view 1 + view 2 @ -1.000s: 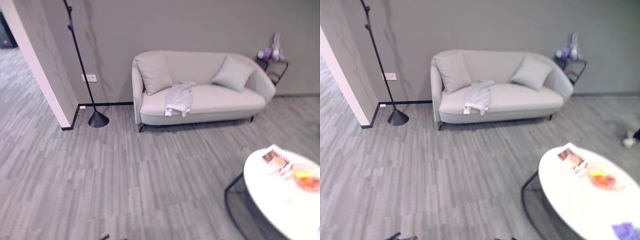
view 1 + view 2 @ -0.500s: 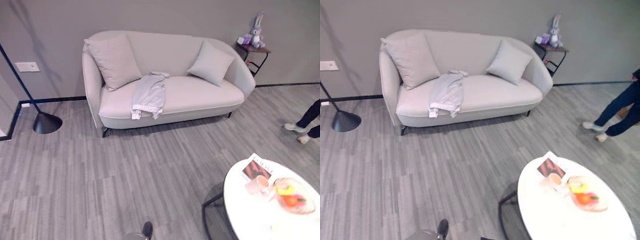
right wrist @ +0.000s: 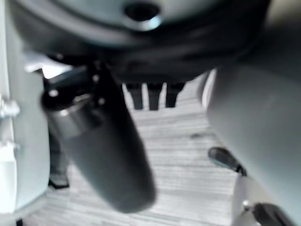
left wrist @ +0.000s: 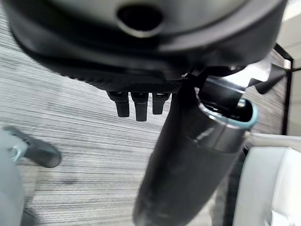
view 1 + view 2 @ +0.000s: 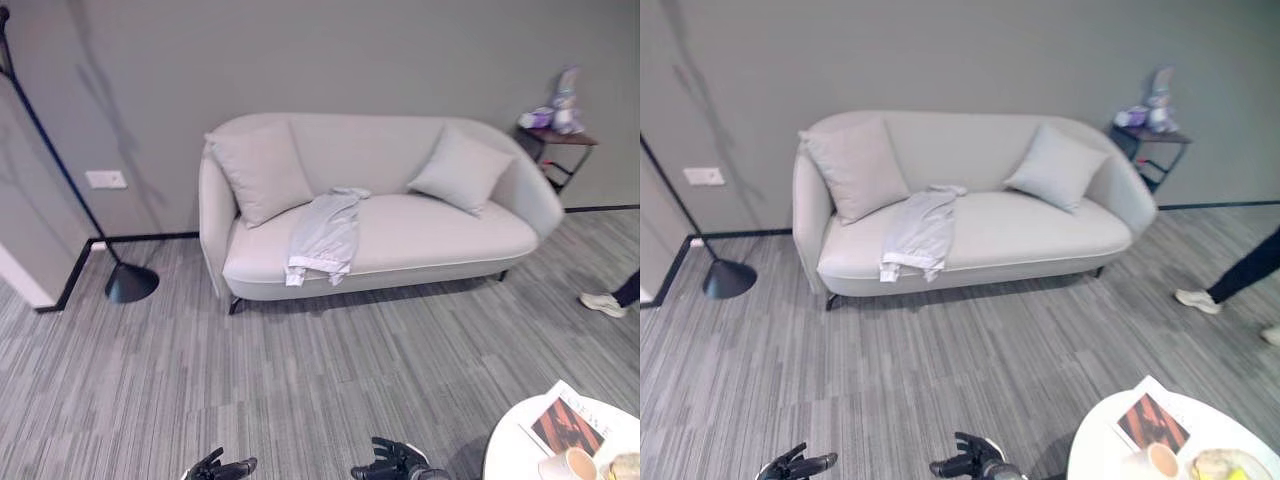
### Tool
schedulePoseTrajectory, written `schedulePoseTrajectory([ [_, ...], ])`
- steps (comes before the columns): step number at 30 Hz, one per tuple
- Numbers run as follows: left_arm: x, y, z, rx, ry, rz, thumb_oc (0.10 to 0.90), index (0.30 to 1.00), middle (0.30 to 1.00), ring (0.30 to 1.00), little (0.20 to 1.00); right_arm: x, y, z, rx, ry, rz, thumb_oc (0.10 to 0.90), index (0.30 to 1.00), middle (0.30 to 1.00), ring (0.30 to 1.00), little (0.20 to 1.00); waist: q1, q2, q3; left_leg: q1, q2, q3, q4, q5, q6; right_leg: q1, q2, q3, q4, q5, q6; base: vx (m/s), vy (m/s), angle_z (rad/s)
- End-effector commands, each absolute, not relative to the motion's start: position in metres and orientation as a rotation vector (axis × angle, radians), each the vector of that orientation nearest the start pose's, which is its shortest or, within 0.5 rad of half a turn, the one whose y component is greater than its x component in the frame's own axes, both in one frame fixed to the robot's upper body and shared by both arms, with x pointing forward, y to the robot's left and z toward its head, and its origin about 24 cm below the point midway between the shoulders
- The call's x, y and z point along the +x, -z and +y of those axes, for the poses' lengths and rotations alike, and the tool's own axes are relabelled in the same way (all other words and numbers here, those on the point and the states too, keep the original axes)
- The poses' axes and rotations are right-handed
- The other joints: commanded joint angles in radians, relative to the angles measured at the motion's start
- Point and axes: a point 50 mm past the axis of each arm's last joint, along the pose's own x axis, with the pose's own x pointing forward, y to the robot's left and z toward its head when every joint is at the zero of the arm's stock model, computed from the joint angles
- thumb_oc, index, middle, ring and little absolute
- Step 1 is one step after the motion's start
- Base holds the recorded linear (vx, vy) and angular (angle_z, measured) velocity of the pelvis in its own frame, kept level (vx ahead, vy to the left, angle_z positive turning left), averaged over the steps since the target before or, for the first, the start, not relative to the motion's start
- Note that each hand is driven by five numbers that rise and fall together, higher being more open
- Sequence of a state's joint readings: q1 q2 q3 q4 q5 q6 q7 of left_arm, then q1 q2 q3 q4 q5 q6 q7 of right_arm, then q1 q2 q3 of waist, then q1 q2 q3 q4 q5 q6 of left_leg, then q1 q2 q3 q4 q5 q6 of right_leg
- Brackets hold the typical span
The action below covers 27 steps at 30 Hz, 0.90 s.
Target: Hang the clothes on the sofa on the clothes rack.
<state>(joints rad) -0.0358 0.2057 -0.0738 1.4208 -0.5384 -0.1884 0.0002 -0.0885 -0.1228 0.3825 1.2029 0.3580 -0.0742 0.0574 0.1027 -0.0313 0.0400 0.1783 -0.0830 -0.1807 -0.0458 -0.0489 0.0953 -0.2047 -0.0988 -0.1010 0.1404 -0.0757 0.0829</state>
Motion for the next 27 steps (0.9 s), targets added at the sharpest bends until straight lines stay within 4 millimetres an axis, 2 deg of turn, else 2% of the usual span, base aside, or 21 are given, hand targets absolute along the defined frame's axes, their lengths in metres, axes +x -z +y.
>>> schedulePoseTrajectory([
  [1,0.082,0.161,0.242,-0.144,-0.466,1.093,0.800,0.900,0.900,0.900,0.900,0.153,0.148,-0.179,-0.028,-0.042,0.979,0.800,0.900,0.900,0.900,0.900,-0.018,-0.033,0.023,-0.038,0.054,0.023,0.000,-0.020,-0.081,0.045,-0.032,0.095,-0.084,0.164,0.059,0.37,-0.227,0.69],
  [2,0.080,0.162,0.242,-0.141,-0.463,1.101,0.800,0.900,0.900,0.900,0.900,0.150,0.149,-0.181,-0.022,-0.032,0.987,0.800,0.900,0.900,0.900,0.900,-0.025,-0.040,0.025,-0.021,0.062,-0.002,-0.002,-0.035,-0.091,0.020,-0.046,0.123,-0.096,0.193,0.070,0.35,-0.236,0.80],
  [4,0.075,0.163,0.241,-0.137,-0.462,1.121,0.800,0.900,0.900,0.900,0.900,0.147,0.150,-0.184,-0.018,-0.024,0.997,0.800,0.900,0.900,0.900,0.900,-0.034,-0.044,0.031,0.020,0.086,-0.029,-0.008,-0.056,-0.105,0.004,-0.064,0.110,-0.080,0.228,0.083,0.33,-0.235,0.83],
  [5,0.075,0.163,0.241,-0.132,-0.450,1.123,0.800,0.900,0.900,0.900,0.900,0.145,0.150,-0.186,-0.009,-0.011,1.004,0.800,0.900,0.900,0.900,0.900,-0.033,-0.054,0.022,0.026,0.090,-0.050,-0.002,-0.073,-0.110,0.034,-0.067,0.096,-0.097,0.203,0.084,0.31,-0.250,0.85],
  [6,0.069,0.164,0.242,-0.131,-0.465,1.140,0.800,0.900,0.900,0.900,0.900,0.141,0.152,-0.185,-0.007,-0.008,1.018,0.800,0.900,0.900,0.900,0.900,-0.034,-0.062,0.016,0.043,0.099,-0.041,-0.008,-0.082,-0.117,0.044,-0.056,0.090,-0.076,0.195,0.080,0.34,-0.293,0.96],
  [8,0.058,0.165,0.245,-0.160,-0.510,1.162,0.800,0.900,0.900,0.900,0.900,0.133,0.155,-0.185,-0.008,-0.013,1.048,0.800,0.900,0.900,0.900,0.900,-0.031,-0.064,-0.005,0.064,0.149,-0.067,0.006,-0.092,-0.136,0.042,-0.015,0.082,-0.033,0.166,0.069,0.31,-0.285,0.85],
  [9,0.058,0.165,0.245,-0.160,-0.510,1.162,0.800,0.900,0.900,0.900,0.900,0.133,0.155,-0.185,-0.008,-0.013,1.048,0.800,0.900,0.900,0.900,0.900,-0.031,-0.063,-0.005,0.064,0.149,-0.067,0.006,-0.092,-0.136,0.042,-0.015,0.082,-0.033,0.166,0.069,0.29,-0.326,0.63],
  [10,0.054,0.166,0.244,-0.193,-0.544,1.167,0.800,0.900,0.900,0.900,0.900,0.131,0.156,-0.186,-0.009,-0.006,1.051,0.800,0.900,0.900,0.900,0.900,-0.021,-0.058,-0.015,0.029,0.189,-0.092,0.054,-0.061,-0.155,0.060,0.008,0.049,-0.037,0.146,0.054,0.17,-0.212,0.46],
  [11,0.053,0.166,0.244,-0.193,-0.544,1.167,0.800,0.900,0.900,0.900,0.900,0.131,0.156,-0.186,-0.009,-0.006,1.051,0.800,0.900,0.900,0.900,0.900,-0.024,-0.057,-0.017,0.027,0.190,-0.094,0.056,-0.062,-0.156,0.060,0.007,0.047,-0.038,0.146,0.054,0.30,-0.391,0.31],
  [13,0.058,0.167,0.237,-0.204,-0.526,1.153,0.800,0.900,0.900,0.900,0.900,0.137,0.153,-0.190,-0.020,0.005,1.017,0.800,0.900,0.900,0.900,0.900,-0.010,-0.058,-0.014,-0.044,0.202,-0.120,0.192,0.003,-0.168,0.119,0.031,0.004,-0.094,0.131,0.024,0.27,-0.406,0.48],
  [14,0.073,0.164,0.234,-0.201,-0.502,1.102,0.800,0.900,0.900,0.900,0.900,0.151,0.145,-0.194,-0.060,0.006,0.946,0.800,0.900,0.900,0.900,0.900,0.010,-0.079,0.029,-0.184,0.184,-0.065,0.455,0.107,-0.157,0.199,0.038,-0.022,-0.150,0.115,-0.014,0.21,-0.354,0.45],
  [15,0.073,0.164,0.234,-0.201,-0.502,1.102,0.800,0.900,0.900,0.900,0.900,0.151,0.145,-0.194,-0.060,0.007,0.946,0.800,0.900,0.900,0.900,0.900,0.010,-0.077,0.029,-0.187,0.184,-0.066,0.462,0.104,-0.157,0.200,0.039,-0.022,-0.151,0.116,-0.014,0.18,-0.368,0.45],
  [17,0.084,0.161,0.235,-0.190,-0.496,1.051,0.800,0.900,0.900,0.900,0.900,0.166,0.136,-0.198,-0.135,-0.007,0.879,0.800,0.900,0.900,0.900,0.900,0.021,-0.091,0.062,-0.265,0.202,0.026,0.602,0.115,-0.138,0.253,0.045,-0.029,-0.186,0.102,-0.034,0.09,-0.201,0.15],
  [18,0.089,0.160,0.235,-0.198,-0.500,1.025,0.800,0.900,0.900,0.900,0.900,0.175,0.130,-0.200,-0.167,-0.016,0.838,0.800,0.900,0.900,0.900,0.900,0.020,-0.087,0.068,-0.286,0.219,0.069,0.608,0.107,-0.137,0.268,0.049,-0.032,-0.197,0.096,-0.036,0.18,-0.126,-0.14],
  [19,0.094,0.157,0.236,-0.228,-0.528,0.977,0.800,0.900,0.900,0.900,0.900,0.187,0.119,-0.207,-0.222,-0.011,0.772,0.800,0.900,0.900,0.900,0.900,0.019,-0.078,0.068,-0.312,0.241,0.138,0.515,0.088,-0.149,0.293,0.048,-0.046,-0.216,0.081,-0.033,0.15,-0.047,-0.21],
  [20,0.094,0.157,0.236,-0.228,-0.528,0.977,0.800,0.900,0.900,0.900,0.900,0.187,0.119,-0.207,-0.223,-0.011,0.773,0.800,0.900,0.900,0.900,0.900,0.021,-0.078,0.069,-0.308,0.241,0.140,0.513,0.088,-0.148,0.295,0.048,-0.045,-0.216,0.080,-0.033,0.19,0.000,-0.14],
  [21,0.095,0.156,0.238,-0.246,-0.552,0.961,0.800,0.900,0.900,0.900,0.900,0.194,0.111,-0.213,-0.246,-0.003,0.735,0.800,0.900,0.900,0.900,0.900,0.019,-0.075,0.068,-0.310,0.253,0.177,0.433,0.077,-0.158,0.303,0.042,-0.056,-0.221,0.072,-0.026,0.25,0.148,0.12],
  [22,0.092,0.157,0.237,-0.259,-0.562,0.957,0.800,0.900,0.900,0.900,0.900,0.210,0.093,-0.220,-0.283,0.023,0.635,0.800,0.900,0.900,0.900,0.900,0.022,-0.049,0.062,-0.350,0.285,0.231,0.191,0.137,-0.192,0.324,0.041,-0.080,-0.226,0.040,-0.016,0.25,0.144,0.23],
  [23,0.092,0.157,0.237,-0.259,-0.562,0.957,0.800,0.900,0.900,0.900,0.900,0.210,0.093,-0.220,-0.284,0.023,0.636,0.800,0.900,0.900,0.900,0.900,0.022,-0.050,0.062,-0.345,0.283,0.232,0.181,0.143,-0.193,0.326,0.040,-0.081,-0.226,0.039,-0.017,0.25,0.184,0.36],
  [25,0.095,0.156,0.233,-0.249,-0.542,0.947,0.800,0.900,0.900,0.900,0.900,0.220,0.084,-0.220,-0.312,0.032,0.583,0.800,0.900,0.900,0.900,0.900,0.030,-0.025,0.061,-0.370,0.278,0.213,0.053,0.219,-0.210,0.348,0.054,-0.085,-0.226,0.018,-0.018,0.20,0.123,0.28],
  [27,0.097,0.156,0.231,-0.266,-0.545,0.941,0.800,0.900,0.900,0.900,0.900,0.226,0.079,-0.220,-0.331,0.039,0.556,0.800,0.900,0.900,0.900,0.900,0.037,-0.018,0.066,-0.401,0.268,0.211,-0.027,0.244,-0.220,0.385,0.054,-0.093,-0.224,-0.009,-0.016,0.26,0.143,0.10],
])
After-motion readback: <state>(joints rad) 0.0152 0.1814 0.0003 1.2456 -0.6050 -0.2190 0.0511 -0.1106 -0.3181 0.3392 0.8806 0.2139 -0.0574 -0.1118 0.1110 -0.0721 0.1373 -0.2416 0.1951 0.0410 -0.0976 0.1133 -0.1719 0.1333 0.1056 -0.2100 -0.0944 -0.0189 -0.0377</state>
